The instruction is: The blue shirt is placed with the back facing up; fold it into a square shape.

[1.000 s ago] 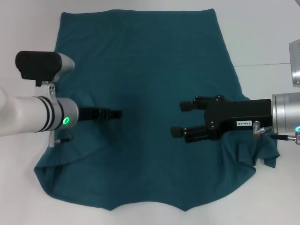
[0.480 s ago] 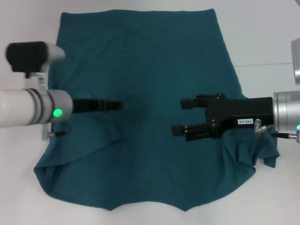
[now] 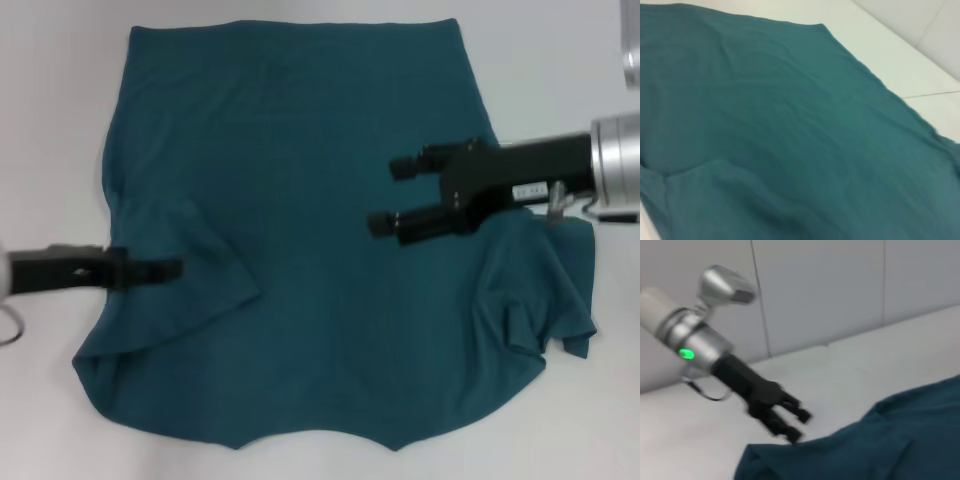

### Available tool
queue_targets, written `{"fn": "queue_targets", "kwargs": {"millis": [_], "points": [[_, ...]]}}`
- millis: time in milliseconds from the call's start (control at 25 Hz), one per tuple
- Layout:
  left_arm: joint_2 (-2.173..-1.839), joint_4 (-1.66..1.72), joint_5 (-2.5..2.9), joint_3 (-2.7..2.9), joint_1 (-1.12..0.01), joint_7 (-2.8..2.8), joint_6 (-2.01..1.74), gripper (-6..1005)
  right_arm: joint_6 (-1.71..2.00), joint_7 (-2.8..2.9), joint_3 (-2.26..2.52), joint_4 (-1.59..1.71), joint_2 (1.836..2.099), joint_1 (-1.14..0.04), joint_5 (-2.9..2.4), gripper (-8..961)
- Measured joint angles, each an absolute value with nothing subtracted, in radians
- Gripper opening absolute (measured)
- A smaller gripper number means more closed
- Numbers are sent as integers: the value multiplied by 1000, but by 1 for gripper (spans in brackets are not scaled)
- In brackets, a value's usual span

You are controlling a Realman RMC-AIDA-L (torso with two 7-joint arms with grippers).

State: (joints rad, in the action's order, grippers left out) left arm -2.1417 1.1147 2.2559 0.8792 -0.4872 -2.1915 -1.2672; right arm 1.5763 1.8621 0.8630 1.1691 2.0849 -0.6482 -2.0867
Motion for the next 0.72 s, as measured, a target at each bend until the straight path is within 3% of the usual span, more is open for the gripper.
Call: {"fn": "queue_targets", "kwargs": {"millis": [320,720], "points": [[-2097,1105,2181,554,-437,-1939,-1673,933,1607,2185,938,1397,2090,-702,-2299,893],[-2100,1110,2204,507,-379,-1855,-1725,933,1710,2360,935,1419,2097,-826,-2592,885]]}}
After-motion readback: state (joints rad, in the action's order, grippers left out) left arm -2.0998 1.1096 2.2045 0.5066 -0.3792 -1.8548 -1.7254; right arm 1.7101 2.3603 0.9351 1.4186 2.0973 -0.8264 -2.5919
